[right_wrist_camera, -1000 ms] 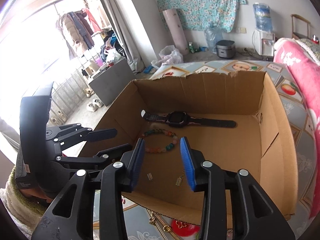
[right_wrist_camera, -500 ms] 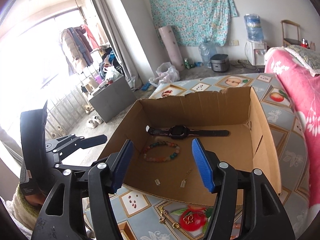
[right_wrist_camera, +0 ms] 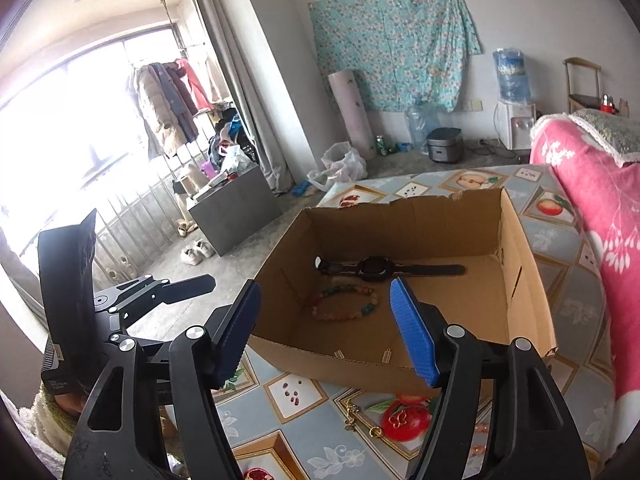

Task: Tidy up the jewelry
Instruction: 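Withdraw both grippers from the box back toward the table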

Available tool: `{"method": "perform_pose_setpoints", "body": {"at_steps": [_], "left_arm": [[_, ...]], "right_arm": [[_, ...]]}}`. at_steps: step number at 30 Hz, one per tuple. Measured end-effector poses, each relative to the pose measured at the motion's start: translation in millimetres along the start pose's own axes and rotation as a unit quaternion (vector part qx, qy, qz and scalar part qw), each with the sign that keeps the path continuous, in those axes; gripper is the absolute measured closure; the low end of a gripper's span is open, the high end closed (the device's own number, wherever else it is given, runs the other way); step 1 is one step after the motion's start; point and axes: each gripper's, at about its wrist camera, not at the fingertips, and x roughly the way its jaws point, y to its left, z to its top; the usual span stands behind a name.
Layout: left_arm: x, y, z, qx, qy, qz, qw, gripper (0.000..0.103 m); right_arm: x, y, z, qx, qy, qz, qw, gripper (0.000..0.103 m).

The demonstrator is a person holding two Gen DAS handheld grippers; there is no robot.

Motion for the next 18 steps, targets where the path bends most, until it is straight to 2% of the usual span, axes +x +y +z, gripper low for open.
{"method": "perform_pose_setpoints", "body": {"at_steps": [18], "left_arm": [[-14.1,-9.8,-29.4,-0.015,0.007,-0.009,0.9998,0.026]], "right_arm": [[-8.6,2.7,-13.4,-0.002,-0.002,0.012,1.0,0.038]]}}
